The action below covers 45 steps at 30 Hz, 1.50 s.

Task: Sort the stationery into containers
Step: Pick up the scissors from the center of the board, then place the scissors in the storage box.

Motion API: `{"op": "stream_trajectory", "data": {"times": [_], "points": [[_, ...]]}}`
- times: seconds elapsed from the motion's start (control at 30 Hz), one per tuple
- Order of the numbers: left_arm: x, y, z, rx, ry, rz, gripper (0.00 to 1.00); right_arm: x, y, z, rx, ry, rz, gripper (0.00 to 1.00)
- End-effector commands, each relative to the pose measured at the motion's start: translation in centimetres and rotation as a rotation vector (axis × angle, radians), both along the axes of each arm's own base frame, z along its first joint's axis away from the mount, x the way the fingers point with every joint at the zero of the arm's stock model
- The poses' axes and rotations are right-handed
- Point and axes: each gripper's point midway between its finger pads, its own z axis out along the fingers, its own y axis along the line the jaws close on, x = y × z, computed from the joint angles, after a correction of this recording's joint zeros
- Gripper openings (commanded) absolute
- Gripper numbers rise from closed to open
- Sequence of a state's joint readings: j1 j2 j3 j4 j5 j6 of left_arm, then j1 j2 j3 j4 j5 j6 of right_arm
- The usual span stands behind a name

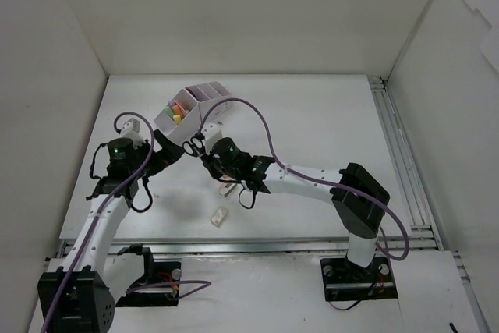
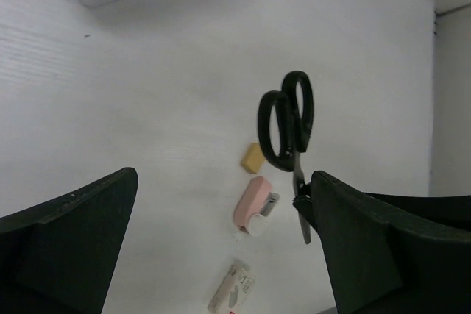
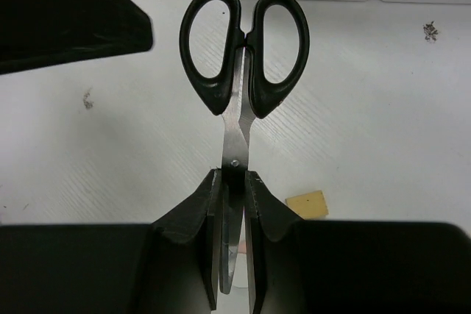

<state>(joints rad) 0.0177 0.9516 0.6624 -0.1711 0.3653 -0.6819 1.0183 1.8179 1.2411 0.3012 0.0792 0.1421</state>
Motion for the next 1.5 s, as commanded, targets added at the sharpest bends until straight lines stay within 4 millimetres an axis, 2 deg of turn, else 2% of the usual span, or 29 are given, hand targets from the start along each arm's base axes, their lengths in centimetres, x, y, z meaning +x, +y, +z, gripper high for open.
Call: {"op": "stream_trajectory", "data": {"times": [0.0,0.1,0.23,0.33,0.53,0.7,0.77,0.97,1.0,1.03,1.1,1.2,1.23,1.3,1.33,1.4,1.43,1.47], "points": [[1.8,-4.0,6.1,-0.103,-0.283,-0.246,0.99,0.2,0.8,4.7,0.122,-0.072,-0.009,0.00],[2.2,-4.6,5.8,-0.144,-0.295,-0.268,0.96,0.0,0.8,5.4,0.141,-0.080,-0.002,0.00],[3.0,-5.1,5.7,-0.167,-0.305,-0.293,0.82,-0.2,0.6,6.3,0.176,-0.088,0.000,0.00],[3.4,-5.3,5.5,-0.179,-0.303,-0.307,0.76,-0.3,0.2,7.3,0.212,-0.104,-0.005,0.00],[3.9,-5.6,5.4,-0.192,-0.303,-0.326,0.75,-0.8,-0.1,9.8,0.286,-0.138,0.002,0.00],[3.9,-6.2,5.8,-0.224,-0.320,-0.362,0.75,-1.2,0.6,10.3,0.315,-0.134,0.030,0.00],[3.9,-6.4,6.0,-0.234,-0.329,-0.374,0.71,-1.1,1.0,10.1,0.317,-0.131,0.032,0.00],[3.8,-7.3,6.3,-0.233,-0.341,-0.398,0.39,-1.0,1.6,10.3,0.316,-0.144,0.032,0.00],[3.9,-7.2,6.3,-0.225,-0.346,-0.394,0.27,-0.9,1.6,10.4,0.316,-0.148,0.034,0.00],[4.0,-7.1,6.3,-0.222,-0.346,-0.392,0.20,-0.7,1.5,10.3,0.314,-0.149,0.030,0.00],[4.3,-7.1,6.6,-0.216,-0.355,-0.395,0.00,-0.7,1.7,10.4,0.313,-0.155,0.035,0.00],[4.5,-7.5,7.4,-0.209,-0.391,-0.414,0.00,-0.7,1.4,10.8,0.310,-0.169,0.029,0.00],[4.7,-7.5,7.9,-0.206,-0.409,-0.416,0.00,-0.5,1.2,11.0,0.307,-0.180,0.021,0.02],[5.1,-7.3,9.0,-0.184,-0.447,-0.409,0.00,-0.4,0.7,11.2,0.300,-0.190,0.004,0.16],[5.4,-7.1,9.5,-0.169,-0.462,-0.403,0.00,-0.1,0.2,11.9,0.308,-0.199,-0.011,0.19],[6.3,-6.6,11.2,-0.118,-0.512,-0.384,0.00,0.2,-0.5,12.0,0.311,-0.201,-0.025,0.31],[6.6,-6.5,11.8,-0.104,-0.530,-0.382,0.00,0.5,-1.1,12.8,0.327,-0.206,-0.038,0.52],[7.1,-6.4,13.3,-0.082,-0.568,-0.380,0.00,0.6,-1.5,12.6,0.324,-0.204,-0.044,0.64]]}}
